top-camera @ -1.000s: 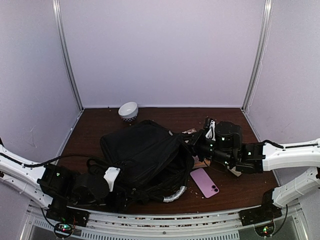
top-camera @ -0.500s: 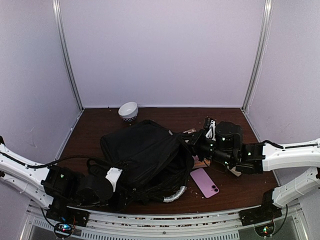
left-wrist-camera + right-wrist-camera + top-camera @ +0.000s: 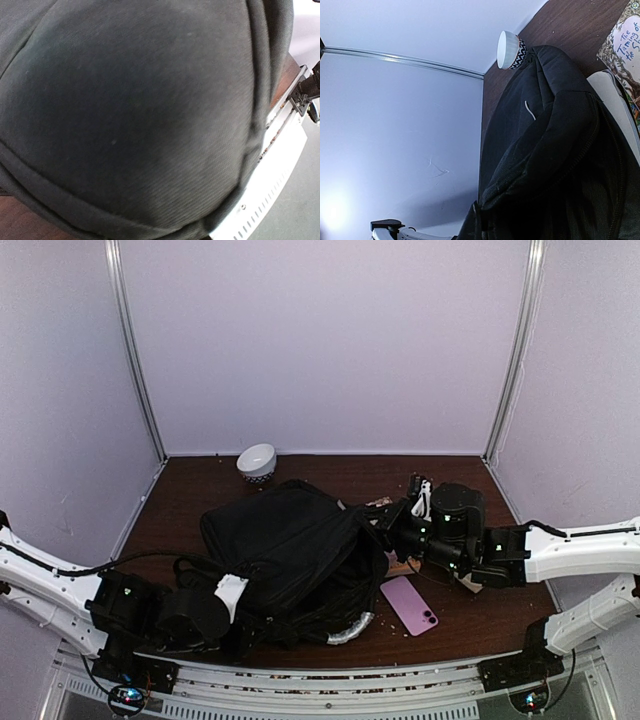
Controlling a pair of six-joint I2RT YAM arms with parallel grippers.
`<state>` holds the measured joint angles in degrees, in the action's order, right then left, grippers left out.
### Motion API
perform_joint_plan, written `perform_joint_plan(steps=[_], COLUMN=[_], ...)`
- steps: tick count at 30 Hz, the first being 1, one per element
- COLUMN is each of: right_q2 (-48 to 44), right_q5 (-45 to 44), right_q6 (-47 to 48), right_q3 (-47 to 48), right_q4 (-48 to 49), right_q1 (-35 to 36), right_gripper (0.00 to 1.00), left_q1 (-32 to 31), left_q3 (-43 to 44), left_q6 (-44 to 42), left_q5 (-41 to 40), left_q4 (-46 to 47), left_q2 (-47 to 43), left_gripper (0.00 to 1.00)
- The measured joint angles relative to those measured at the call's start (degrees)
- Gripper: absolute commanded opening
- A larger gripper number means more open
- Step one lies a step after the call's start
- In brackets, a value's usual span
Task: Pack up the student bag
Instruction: Unzip the student bag at the center of the board.
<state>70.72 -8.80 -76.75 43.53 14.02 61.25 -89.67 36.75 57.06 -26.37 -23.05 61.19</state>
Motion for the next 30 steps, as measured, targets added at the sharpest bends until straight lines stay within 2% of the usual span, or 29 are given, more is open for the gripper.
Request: perform_joint_plan(steps=[7, 11, 20, 30], right_q2=[0.0, 0.0, -0.8, -7.6], right_q5=[0.0, 0.0, -0.1, -1.1], right_q6=[0.0, 0.0, 0.3, 2.0], right_q3=[0.0, 0.0, -0.9, -5.6], right_q4=[0.0, 0.0, 0.1, -4.7], right_q1=[0.0, 0.0, 0.0, -0.2], right_gripper=[0.0, 0.0, 0.0, 0.0], left_q1=[0.1, 0.1, 0.1, 0.1], left_q3=[0.8, 1.2, 1.2, -2.6], left_q6=[-0.6, -0.9, -0.3, 7.0], left_q5=[0.1, 0.3, 0.4, -2.2], left_q4=[1.2, 1.6, 1.1, -6.8], left_q2=[1.9, 2.3, 1.6, -6.8], left_gripper=[0.1, 0.0, 0.0, 0.0])
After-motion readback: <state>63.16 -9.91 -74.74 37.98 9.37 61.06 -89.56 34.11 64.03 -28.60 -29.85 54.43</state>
